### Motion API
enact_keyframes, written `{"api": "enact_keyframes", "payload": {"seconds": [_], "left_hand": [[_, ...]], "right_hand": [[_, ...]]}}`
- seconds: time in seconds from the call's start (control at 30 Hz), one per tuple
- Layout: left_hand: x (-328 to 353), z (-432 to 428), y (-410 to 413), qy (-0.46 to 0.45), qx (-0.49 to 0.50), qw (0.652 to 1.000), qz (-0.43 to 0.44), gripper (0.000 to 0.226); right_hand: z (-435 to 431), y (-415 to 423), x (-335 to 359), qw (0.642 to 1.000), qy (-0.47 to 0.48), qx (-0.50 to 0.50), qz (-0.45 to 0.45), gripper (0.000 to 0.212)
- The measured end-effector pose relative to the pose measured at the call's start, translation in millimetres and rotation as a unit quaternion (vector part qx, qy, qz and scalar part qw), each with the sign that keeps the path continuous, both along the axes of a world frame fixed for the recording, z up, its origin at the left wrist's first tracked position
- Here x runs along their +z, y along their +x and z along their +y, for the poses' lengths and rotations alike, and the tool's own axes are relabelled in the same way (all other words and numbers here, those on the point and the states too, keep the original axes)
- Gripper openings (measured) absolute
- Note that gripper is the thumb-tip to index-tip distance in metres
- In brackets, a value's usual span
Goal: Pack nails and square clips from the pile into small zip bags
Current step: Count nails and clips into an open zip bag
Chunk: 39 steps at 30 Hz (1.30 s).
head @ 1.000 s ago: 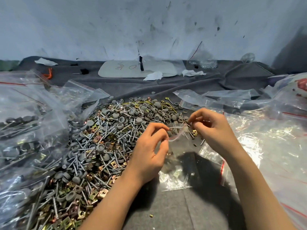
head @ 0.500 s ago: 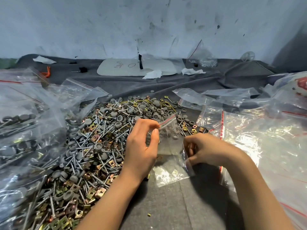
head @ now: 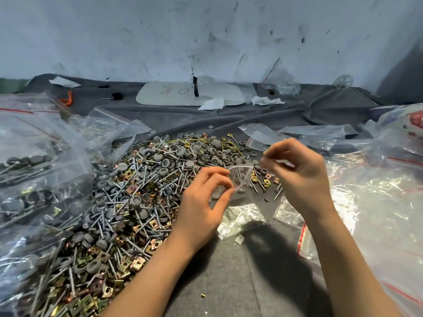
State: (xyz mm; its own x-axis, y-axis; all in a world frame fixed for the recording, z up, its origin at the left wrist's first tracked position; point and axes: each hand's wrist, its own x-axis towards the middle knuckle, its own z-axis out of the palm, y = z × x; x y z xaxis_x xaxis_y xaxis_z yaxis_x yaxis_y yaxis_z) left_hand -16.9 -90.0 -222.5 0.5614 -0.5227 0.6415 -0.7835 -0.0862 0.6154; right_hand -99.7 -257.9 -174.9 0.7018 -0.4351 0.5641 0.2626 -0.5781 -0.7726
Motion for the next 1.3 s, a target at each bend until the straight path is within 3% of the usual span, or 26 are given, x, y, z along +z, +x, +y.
{"api": "enact_keyframes", "payload": {"seconds": [0.07, 0.17, 0.27, 0.37, 0.4, 0.47, 0.53, 0.6, 0.83, 1.07, 1.23, 1.3], "left_hand": [[0.3, -0.4, -2.7, 0.023, -0.034, 0.999, -0.008, 0.010], [1.3, -0.6, -5.9, 0.037, -0.055, 0.998, -0.012, 0.012], [2.6, 0.7, -6.5, 0.002, -0.043, 0.999, -0.007, 0.010], [4.3, 1.2, -6.1, -0.048, -0.001, 0.999, 0.012, 0.011], [4.9, 1.6, -5.9, -0.062, 0.017, 0.998, 0.022, 0.011], [6.2, 1.8, -5.2, -0.082, 0.050, 0.995, 0.036, 0.004], [7.7, 1.8, -4.8, -0.094, 0.073, 0.992, 0.045, 0.012], [8.3, 2.2, -4.3, -0.097, 0.087, 0.991, 0.042, 0.015], [7.0, 3.5, -2.5, -0.094, 0.096, 0.989, 0.062, 0.005], [7.5, 2.1, -2.4, -0.119, 0.090, 0.985, 0.089, 0.007], [10.0, 2.5, -3.5, -0.166, 0.045, 0.967, 0.187, 0.012], [10.5, 2.8, -3.3, -0.152, 0.036, 0.972, 0.174, 0.012]], "right_hand": [[7.5, 1.1, 0.4, 0.996, 0.029, 0.032, -0.074, 0.025], [19.5, 6.7, -4.9, 0.997, -0.045, 0.037, -0.060, 0.025], [22.6, 10.6, -8.0, 0.989, -0.133, -0.017, -0.067, 0.016], [11.8, 8.2, -6.9, 0.981, -0.117, -0.131, -0.088, 0.008], [5.8, 7.7, -8.7, 0.976, -0.114, -0.176, -0.064, 0.008], [-9.5, 10.1, -18.8, 0.964, -0.123, -0.224, 0.069, 0.011], [-19.4, 15.6, -31.9, 0.940, -0.141, -0.210, 0.229, 0.016], [-22.9, 19.5, -40.9, 0.911, -0.160, -0.192, 0.328, 0.024], [-21.2, 23.0, -42.6, 0.888, -0.160, -0.197, 0.383, 0.016], [-20.8, 21.1, -43.7, 0.908, -0.148, -0.176, 0.350, 0.020], [-13.3, 19.9, -35.8, 0.977, -0.050, -0.151, 0.138, 0.021], [-6.3, 18.5, -28.0, 0.992, -0.007, -0.119, 0.038, 0.025]]}}
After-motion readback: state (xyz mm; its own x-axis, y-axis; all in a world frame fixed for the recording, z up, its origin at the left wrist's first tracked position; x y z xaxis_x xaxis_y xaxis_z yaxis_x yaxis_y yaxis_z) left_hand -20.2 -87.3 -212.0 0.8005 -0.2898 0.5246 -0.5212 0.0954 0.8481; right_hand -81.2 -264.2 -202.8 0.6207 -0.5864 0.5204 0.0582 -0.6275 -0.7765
